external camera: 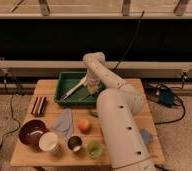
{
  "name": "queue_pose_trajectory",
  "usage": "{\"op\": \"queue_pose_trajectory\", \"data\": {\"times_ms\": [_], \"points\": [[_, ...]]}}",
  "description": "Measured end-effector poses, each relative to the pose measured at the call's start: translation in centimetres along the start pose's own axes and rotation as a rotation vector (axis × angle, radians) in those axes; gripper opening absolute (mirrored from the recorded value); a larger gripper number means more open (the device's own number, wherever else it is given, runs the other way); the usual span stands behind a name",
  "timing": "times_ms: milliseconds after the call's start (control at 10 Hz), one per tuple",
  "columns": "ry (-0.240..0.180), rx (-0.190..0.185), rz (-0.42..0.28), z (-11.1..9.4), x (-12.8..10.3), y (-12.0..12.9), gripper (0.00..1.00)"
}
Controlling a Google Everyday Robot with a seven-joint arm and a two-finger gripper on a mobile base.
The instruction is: Place fork in purple bowl
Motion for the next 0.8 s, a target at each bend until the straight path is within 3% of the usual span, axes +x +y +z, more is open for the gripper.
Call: {"op": "queue_pose_trajectory", "data": {"times_ms": [300, 400, 800], "points": [[0.009, 0.029, -0.025, -3.1, -0.5, 0.1, 0.00], [0.015, 0.056, -0.047, -5.1, -1.0, 0.0, 0.00], [0.019, 0.127, -0.131, -9.8, -3.9, -0.5, 0.00]]}}
